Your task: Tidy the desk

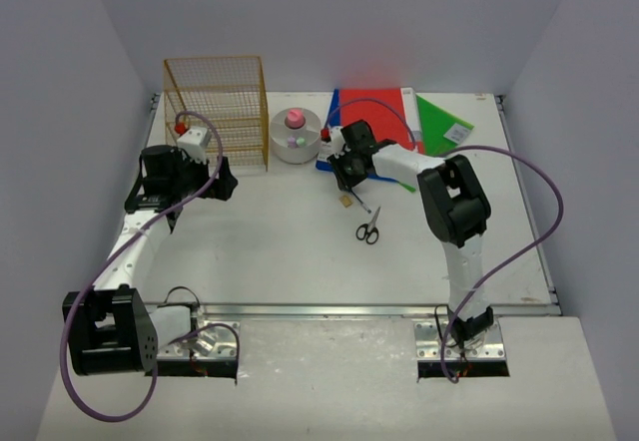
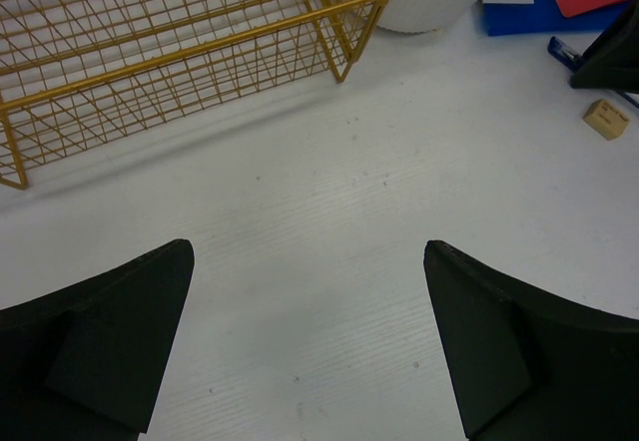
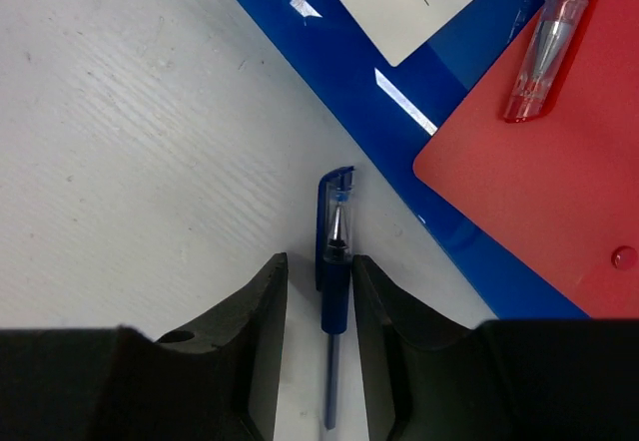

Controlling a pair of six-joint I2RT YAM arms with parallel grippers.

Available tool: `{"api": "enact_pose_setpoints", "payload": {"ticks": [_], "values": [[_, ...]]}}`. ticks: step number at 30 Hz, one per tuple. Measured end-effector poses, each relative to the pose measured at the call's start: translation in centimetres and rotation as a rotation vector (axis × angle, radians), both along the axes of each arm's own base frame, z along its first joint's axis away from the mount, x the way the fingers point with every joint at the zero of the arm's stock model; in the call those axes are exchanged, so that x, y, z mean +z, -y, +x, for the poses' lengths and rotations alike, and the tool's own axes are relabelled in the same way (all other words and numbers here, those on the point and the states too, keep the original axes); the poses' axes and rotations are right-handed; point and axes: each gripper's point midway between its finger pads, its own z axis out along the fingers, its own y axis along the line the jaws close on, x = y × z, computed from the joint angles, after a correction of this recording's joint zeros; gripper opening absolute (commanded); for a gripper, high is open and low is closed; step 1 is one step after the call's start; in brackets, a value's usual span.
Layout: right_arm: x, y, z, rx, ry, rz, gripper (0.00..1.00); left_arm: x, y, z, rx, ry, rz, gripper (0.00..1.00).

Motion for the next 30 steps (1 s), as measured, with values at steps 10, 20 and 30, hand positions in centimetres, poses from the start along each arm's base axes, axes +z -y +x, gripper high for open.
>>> {"api": "enact_pose_setpoints", "payload": {"ticks": [10,20,30], "values": [[0.2,0.4,-0.4,0.045,0.016,-0.023,0.0,0.1,0.0,0.0,0.002,-0.001,0.001,1.0],[19.4,-2.3,-1.7,0.125,0.336,0.438,0.0,8.8,5.1,0.2,-0.239,0.157,-0.199,0.99],[28.2,-7.6,-6.8,0.34,0.379,0.82,0.0,14.5,12.1,-3.0,-0.555,0.246,-0.42,0.88]]}}
